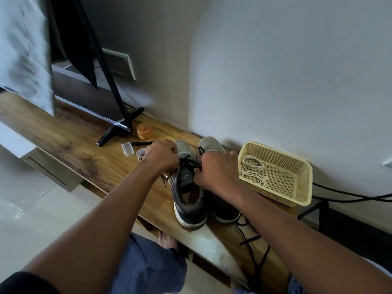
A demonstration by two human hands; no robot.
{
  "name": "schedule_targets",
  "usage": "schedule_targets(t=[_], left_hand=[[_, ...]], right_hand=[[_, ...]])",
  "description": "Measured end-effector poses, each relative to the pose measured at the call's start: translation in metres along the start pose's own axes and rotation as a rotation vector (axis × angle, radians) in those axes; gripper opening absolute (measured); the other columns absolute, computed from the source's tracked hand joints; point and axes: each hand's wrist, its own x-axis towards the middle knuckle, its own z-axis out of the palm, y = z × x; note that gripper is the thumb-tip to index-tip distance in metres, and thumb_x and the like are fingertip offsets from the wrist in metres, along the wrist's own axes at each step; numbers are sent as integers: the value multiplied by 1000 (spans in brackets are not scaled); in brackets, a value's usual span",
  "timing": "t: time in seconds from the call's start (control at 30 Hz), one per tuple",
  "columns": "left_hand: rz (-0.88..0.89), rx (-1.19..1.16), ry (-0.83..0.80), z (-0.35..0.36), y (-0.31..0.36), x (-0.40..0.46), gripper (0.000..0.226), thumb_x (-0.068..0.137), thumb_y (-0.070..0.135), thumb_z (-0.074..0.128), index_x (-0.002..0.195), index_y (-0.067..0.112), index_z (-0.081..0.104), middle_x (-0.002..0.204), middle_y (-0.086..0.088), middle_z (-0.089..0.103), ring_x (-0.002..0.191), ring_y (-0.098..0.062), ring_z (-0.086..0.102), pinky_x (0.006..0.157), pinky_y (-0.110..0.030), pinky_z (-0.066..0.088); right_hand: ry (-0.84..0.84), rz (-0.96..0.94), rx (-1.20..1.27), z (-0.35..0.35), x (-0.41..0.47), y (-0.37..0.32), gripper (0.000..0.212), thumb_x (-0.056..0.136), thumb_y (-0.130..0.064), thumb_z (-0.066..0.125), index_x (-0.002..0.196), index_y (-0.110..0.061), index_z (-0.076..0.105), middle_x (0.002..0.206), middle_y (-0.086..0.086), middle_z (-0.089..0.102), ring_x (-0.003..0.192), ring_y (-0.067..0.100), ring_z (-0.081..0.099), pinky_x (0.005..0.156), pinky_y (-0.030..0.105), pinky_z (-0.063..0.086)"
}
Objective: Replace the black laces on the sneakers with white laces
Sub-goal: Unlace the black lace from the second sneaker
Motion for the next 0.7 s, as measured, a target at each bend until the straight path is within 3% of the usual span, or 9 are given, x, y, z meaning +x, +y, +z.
schedule_targets(t=[0.1,0.2,0.37,0.6,0.7], left_hand=[[-71,-30,1,-1,-6,-2,3,85,15,62,84,18,62,86,-6,73,78,-26,73,72,-39,61],[-23,20,50,-6,-10,-2,6,84,22,69,83,28,67,90,5,71,85,-19,68,64,-29,48],[139,-18,-75,-6,-1,-1,18,78,40,89,88,36,74,88,20,68,80,2,61,58,-22,41],[24,-72,8,-10,-4,1,18,76,40,91,72,31,77,77,15,72,77,-7,68,64,-30,58],[-120,-55,123,-9,-10,1,14,79,28,83,69,24,74,73,7,71,70,-13,65,55,-25,47]], right_hand=[[-33,-1,24,0,-1,0,37,76,-52,61,62,-22,44,63,-8,49,66,22,47,75,41,26],[-21,6,44,0,-1,-2,37,79,-50,63,63,-22,46,64,-7,51,68,23,48,76,41,28],[2,8,60,-3,-1,-2,37,81,-48,64,62,-22,44,68,-6,55,70,24,49,78,41,29],[-13,55,39,-8,-1,-4,30,74,-47,63,64,-22,49,63,-7,52,66,23,48,75,41,26],[-32,64,44,-8,-1,-5,28,74,-47,64,67,-21,55,63,-6,54,66,23,49,75,41,26]])
